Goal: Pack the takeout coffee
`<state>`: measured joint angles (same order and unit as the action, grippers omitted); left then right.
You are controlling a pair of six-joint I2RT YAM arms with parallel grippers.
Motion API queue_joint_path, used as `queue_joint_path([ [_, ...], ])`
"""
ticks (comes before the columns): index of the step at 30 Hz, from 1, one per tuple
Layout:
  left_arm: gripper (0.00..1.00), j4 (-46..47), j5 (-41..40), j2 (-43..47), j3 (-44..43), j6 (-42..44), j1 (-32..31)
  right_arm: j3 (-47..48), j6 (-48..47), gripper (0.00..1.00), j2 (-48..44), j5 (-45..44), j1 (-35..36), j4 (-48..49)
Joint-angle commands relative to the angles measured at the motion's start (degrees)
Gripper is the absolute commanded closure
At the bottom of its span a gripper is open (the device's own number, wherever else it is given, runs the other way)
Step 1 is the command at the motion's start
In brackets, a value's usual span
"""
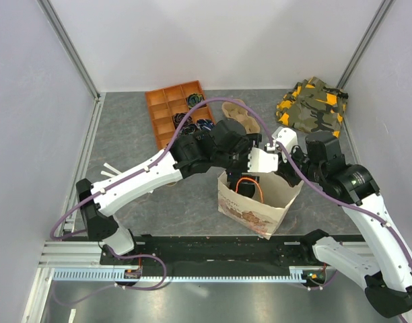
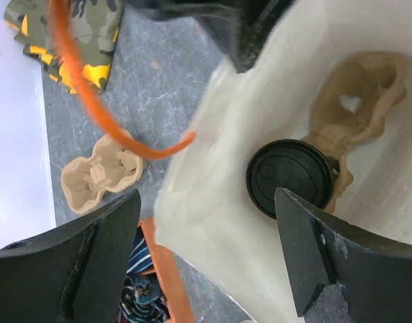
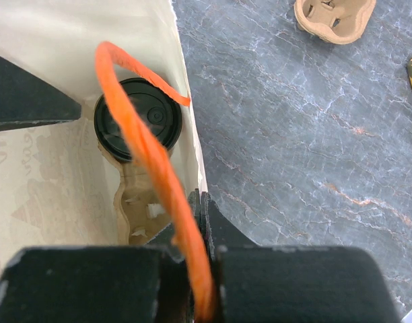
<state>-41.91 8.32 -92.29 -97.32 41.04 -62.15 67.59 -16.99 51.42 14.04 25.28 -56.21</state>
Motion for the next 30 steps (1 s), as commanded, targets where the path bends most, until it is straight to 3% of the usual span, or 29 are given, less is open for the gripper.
queue_joint_path([
  [1, 0.13, -1.59, -1.20, -0.61, -3.93, -6.05, 0.01, 1.23, -0.67, 1.00, -1.05, -0.24, 0.12, 0.13],
  [14, 0.15, -2.56, -0.49, 1.68, -6.12, -7.64, 0.45, 0.61, -0.94, 1.00, -1.15, -0.60, 0.21, 1.36],
  [19, 0.16, -3.35, -2.51, 0.53, -10.61, -12.38, 3.43, 0.70, -1.20, 1.00, -0.71, -0.42, 0.12, 1.97],
  [23, 0.16, -2.65, 1.34, 1.76, -13.76, -15.45, 5.72, 0.79, -1.55, 1.00, -0.27, -0.16, 0.21, 2.15],
  [26, 0.16, -1.86, 4.34, 3.25, -15.35, -17.48, 7.48, 0.78, -1.73, 0.97, -0.18, -0.07, 0.12, 2.15],
  [30, 0.15, -2.03, 2.50, 3.61, -15.53, -18.62, 7.92, 0.96, -1.64, 0.88, 0.08, 0.11, 0.21, 2.06],
])
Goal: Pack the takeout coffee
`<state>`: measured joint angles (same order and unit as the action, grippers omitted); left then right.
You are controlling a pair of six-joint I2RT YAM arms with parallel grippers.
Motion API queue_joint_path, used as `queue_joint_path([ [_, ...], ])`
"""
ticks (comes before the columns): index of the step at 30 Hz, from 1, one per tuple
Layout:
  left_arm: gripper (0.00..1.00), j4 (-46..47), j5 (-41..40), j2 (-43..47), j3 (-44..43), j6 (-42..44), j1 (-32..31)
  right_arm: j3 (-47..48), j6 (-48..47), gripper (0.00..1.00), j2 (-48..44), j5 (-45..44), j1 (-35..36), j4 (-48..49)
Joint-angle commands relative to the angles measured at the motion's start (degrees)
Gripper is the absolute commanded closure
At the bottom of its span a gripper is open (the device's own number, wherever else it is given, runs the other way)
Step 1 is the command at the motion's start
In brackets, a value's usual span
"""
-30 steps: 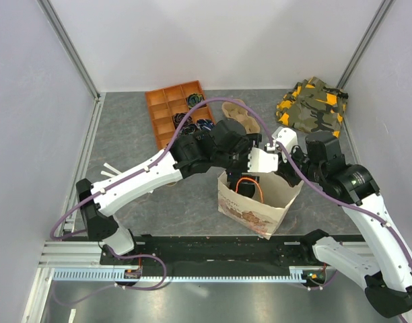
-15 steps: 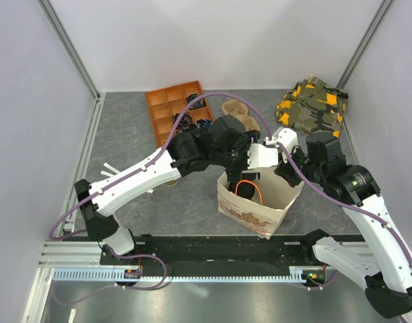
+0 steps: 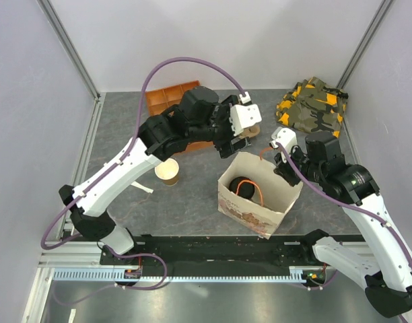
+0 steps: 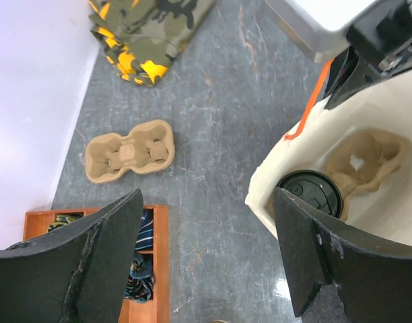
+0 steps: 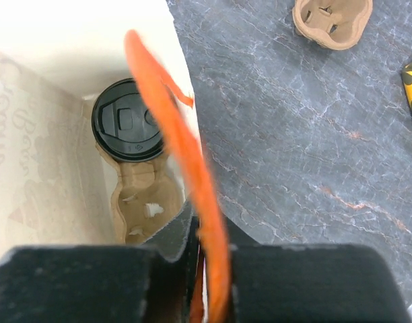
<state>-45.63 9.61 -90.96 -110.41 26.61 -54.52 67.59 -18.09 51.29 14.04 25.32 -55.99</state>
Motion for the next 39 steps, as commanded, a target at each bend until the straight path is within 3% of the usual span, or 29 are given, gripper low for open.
queue_joint_path([
  [1, 0.15, 1.51, 0.51, 2.19, -2.35, -4.37, 0.47, 0.96, -0.46, 0.82, 0.22, 0.11, 0.17, 1.85],
  [3, 0.14, 1.16, 0.41, 2.19, -2.26, -5.60, 1.43, 1.14, -0.46, 0.74, 0.22, -0.07, 0.08, 1.67],
  [8, 0.14, -0.34, 1.29, 1.40, -2.44, -10.07, 4.94, 1.75, -0.11, 0.70, 0.39, -0.77, 0.08, 1.06],
  [11, 0.14, -1.48, 2.70, 0.78, -2.97, -12.89, 7.40, 2.63, 0.07, 0.61, 0.22, -0.95, 0.17, 0.70],
  [15, 0.14, -2.62, 3.75, 0.52, -2.71, -15.45, 9.52, 2.55, -0.28, 0.42, -0.66, -0.60, 0.08, -0.09],
  [26, 0.14, -2.89, 3.75, 1.31, 1.16, -17.99, 11.10, 3.86, -0.72, 0.07, -2.94, -1.03, 0.25, -1.05],
  [39, 0.14, -3.24, 5.51, 1.22, 2.57, -24.93, 17.51, 7.90, -0.28, 0.02, -5.49, -3.23, 0.08, -2.72],
])
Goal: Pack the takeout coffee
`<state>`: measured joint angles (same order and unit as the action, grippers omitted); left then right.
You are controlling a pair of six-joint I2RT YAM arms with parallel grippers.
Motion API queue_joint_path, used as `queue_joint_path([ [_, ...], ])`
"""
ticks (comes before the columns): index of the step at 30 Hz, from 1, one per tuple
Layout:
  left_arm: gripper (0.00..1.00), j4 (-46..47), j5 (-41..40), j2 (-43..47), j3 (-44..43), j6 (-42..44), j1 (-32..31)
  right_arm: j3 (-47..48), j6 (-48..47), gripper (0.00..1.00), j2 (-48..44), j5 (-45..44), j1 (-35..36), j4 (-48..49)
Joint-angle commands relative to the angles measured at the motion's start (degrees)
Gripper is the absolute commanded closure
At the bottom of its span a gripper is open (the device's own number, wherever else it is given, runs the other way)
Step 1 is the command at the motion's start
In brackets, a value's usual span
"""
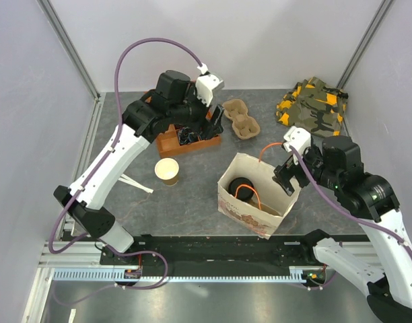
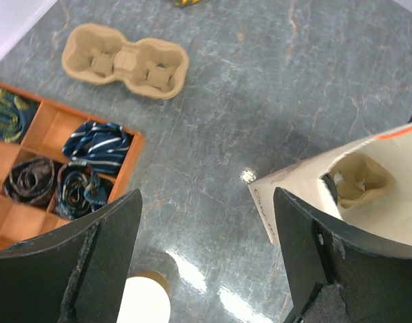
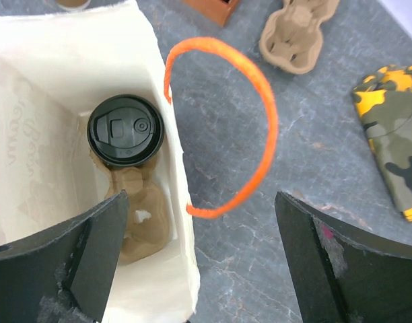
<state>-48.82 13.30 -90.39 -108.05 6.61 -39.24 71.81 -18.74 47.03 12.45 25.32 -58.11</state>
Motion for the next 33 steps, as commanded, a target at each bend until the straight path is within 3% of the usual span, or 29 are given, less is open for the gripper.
queue_joint_path([
  [1, 0.14, -0.05, 1.90, 0.65, 0.47, -6.07, 3.81, 4.38, 0.46, 0.02, -1.58, -1.72, 0.17, -0.60],
  [11, 0.13, 2.15, 5.51, 4.43, 8.11, -15.14, 17.79, 12.73, -0.07, 0.02, -6.07, -2.86, 0.08, -0.34],
  [17, 0.12, 1.71, 8.40, 11.37, 16.53, -14.62, 25.08, 16.61, 2.03, 0.02, -6.68, -5.67, -7.03, -0.43],
  [22, 0.06, -4.33, 9.11, 17.78, 21.03, -6.62, 32.20, 15.03, 9.33, 0.02, -7.65, -11.83, -18.62, 1.24],
  [25, 0.03, -9.61, 12.18, 19.11, 22.88, 4.52, 35.99, 13.02, 11.79, 0.02, -6.08, -14.90, -24.96, 1.68],
  [27, 0.03, -14.80, 13.41, 20.07, 24.90, 11.62, 39.04, 13.00, 14.87, 0.02, -3.53, -21.37, -29.96, 0.98],
  [31, 0.02, -19.73, 13.51, 22.45, 27.72, 21.49, 44.16, 14.23, 18.30, 0.02, 6.39, -27.56, -32.44, 1.32],
  [33, 0.02, -23.16, 8.34, 20.88, 27.11, 27.71, 44.43, 15.02, 21.00, 0.02, 11.83, -28.09, -32.88, 1.50],
])
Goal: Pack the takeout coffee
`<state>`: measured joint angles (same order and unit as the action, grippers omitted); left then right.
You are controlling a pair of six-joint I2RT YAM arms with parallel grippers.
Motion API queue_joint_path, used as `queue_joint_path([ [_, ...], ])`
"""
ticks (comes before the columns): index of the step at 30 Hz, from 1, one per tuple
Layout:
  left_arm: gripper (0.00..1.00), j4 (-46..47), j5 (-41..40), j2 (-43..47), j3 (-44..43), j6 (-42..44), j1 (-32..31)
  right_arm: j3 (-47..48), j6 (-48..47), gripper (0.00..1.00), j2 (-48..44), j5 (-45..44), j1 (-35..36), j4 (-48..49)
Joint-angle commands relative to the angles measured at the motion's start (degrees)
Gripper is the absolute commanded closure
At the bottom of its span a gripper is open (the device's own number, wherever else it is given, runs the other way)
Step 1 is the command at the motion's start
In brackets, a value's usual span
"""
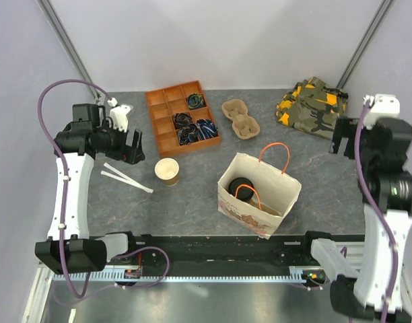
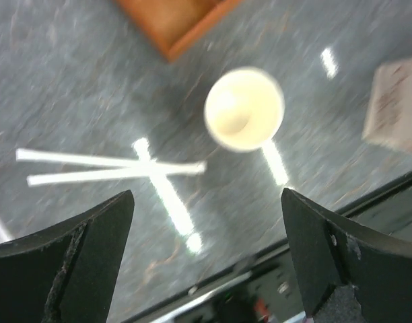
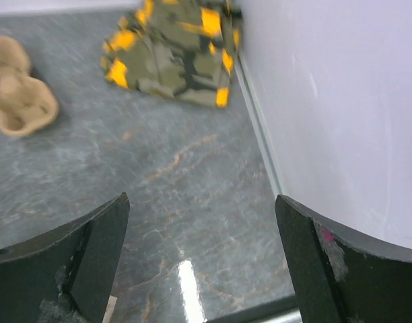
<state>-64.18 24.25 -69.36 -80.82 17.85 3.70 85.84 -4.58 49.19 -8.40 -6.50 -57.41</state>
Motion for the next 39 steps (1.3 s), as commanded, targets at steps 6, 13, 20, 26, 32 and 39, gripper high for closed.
queue_joint_path([
  [6, 0.09, -14.99, -2.89, -5.51, -0.14, 40.05, 11.40, -1.73, 8.10, 0.02, 17.50, 0.48, -1.49, 4.23],
  [13, 0.34, -17.74, 6.50, -4.11, 9.34, 71.77, 12.64, 2.84, 5.46, 0.02, 27.27, 8.92, -4.04, 3.98],
  [20, 0.56, -18.78, 7.65, -14.10, 11.57, 93.66, 12.73, 3.01, 5.02, 0.02, 29.74, 14.99, -6.77, 2.48],
  [26, 0.54, -15.99, 5.20, -17.12, 12.52, 105.01, 12.82, 0.91, 5.02, 0.02, 28.60, 16.93, -7.38, 1.51],
  [32, 0.57, -8.61, 0.98, -18.52, 17.88, 105.03, 12.91, -0.15, 5.02, 0.02, 27.72, 17.11, -8.00, 1.25],
  [39, 0.58, 3.69, 0.09, -20.02, 22.89, 101.33, 12.99, -0.68, 5.02, 0.02, 27.01, 17.54, -8.61, 0.37],
])
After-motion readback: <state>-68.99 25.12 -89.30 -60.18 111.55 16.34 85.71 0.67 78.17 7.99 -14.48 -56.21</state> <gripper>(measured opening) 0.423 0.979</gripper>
